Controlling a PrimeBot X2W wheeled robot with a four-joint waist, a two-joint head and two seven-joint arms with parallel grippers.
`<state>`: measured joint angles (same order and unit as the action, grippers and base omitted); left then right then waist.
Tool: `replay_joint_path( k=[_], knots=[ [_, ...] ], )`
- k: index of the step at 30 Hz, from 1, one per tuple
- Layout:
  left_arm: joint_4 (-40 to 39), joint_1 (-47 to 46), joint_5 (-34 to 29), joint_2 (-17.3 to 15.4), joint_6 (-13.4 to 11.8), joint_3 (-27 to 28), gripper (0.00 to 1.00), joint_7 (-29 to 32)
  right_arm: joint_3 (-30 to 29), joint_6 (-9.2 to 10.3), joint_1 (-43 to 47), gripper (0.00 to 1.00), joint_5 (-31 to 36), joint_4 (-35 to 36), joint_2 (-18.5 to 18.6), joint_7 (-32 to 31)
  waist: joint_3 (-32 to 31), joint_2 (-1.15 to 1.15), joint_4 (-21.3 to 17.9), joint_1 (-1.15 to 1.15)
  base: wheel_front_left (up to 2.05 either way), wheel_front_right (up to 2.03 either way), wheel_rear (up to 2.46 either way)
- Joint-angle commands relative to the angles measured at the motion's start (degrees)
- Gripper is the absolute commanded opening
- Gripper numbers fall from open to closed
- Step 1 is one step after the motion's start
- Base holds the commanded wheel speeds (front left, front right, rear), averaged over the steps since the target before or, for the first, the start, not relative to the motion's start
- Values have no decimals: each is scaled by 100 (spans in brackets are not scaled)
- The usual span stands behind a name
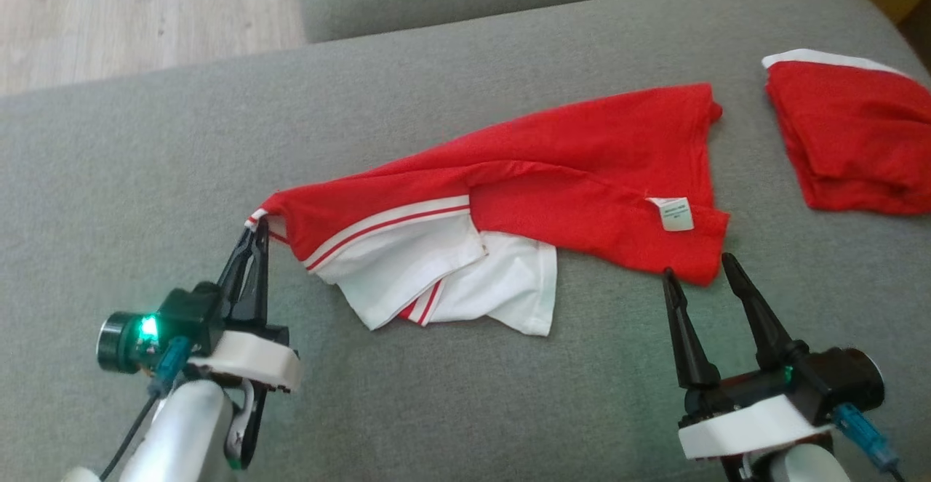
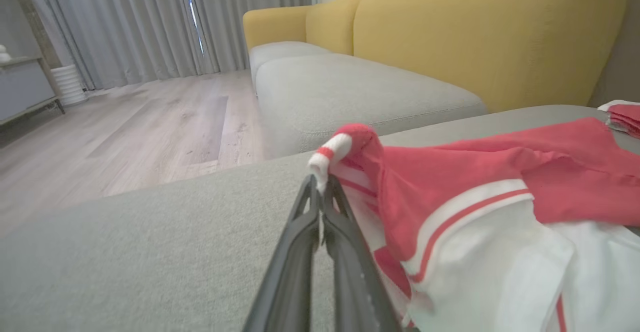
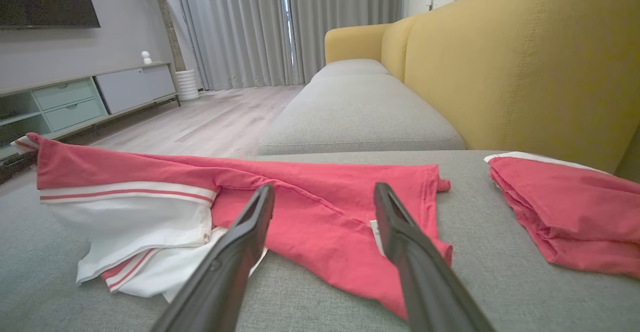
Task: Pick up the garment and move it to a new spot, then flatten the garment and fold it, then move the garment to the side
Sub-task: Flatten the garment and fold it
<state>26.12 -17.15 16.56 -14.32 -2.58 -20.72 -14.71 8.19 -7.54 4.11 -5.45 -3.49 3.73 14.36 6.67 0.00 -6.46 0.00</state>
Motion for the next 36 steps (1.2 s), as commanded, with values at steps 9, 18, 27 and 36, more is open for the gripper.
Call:
replay_joint_path(
  k=[9,18,27,36],
  knots=[
    [-835,277,-779,252,-328,535,100,-29,149,5,-158,100,59,156,163,63,64,0,149,0,0,0,0],
    [-771,1009,-1280,636,-183,-51,100,-29,184,5,-88,100,46,93,129,63,-70,0,121,0,0,0,0],
    [729,574,-781,1014,216,-98,100,-29,328,5,-113,100,17,73,226,63,-61,0,-15,0,0,0,0],
    [1468,145,-266,1122,400,80,100,-29,360,5,-112,100,18,99,292,63,17,0,-128,0,0,0,0]
  ],
)
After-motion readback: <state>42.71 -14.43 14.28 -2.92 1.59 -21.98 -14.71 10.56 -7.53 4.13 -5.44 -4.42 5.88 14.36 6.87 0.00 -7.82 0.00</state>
